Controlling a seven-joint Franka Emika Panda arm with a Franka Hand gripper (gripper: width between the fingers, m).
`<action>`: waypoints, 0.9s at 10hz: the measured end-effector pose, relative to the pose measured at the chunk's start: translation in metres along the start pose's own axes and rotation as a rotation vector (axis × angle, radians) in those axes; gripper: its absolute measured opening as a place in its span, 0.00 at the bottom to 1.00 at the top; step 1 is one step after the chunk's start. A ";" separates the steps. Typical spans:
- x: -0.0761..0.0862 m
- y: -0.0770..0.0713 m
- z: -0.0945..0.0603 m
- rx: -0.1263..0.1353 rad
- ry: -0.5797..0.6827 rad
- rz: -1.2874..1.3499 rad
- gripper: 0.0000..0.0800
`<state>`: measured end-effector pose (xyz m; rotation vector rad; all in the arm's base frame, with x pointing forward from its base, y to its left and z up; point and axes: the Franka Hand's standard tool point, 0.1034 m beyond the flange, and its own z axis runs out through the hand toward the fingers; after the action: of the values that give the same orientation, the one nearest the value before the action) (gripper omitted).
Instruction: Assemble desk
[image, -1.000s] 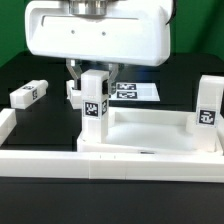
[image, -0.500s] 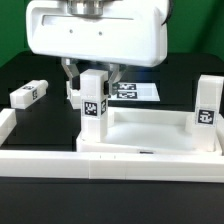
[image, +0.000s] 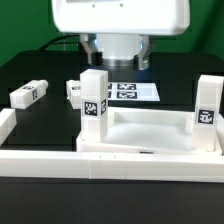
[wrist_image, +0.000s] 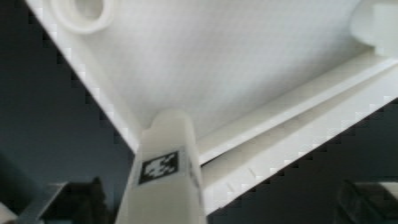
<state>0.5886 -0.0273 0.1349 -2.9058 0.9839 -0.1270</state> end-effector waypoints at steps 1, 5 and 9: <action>-0.005 -0.005 0.003 -0.003 -0.003 0.003 0.81; -0.005 -0.003 0.003 -0.003 -0.003 0.005 0.81; -0.031 0.000 0.011 0.004 -0.015 0.163 0.81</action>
Offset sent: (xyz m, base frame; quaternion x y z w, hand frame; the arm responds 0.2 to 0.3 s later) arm 0.0000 0.0000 0.0000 0.0000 0.0000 0.0000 1.0000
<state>0.5653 -0.0083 0.1218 -2.8036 1.2111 -0.0977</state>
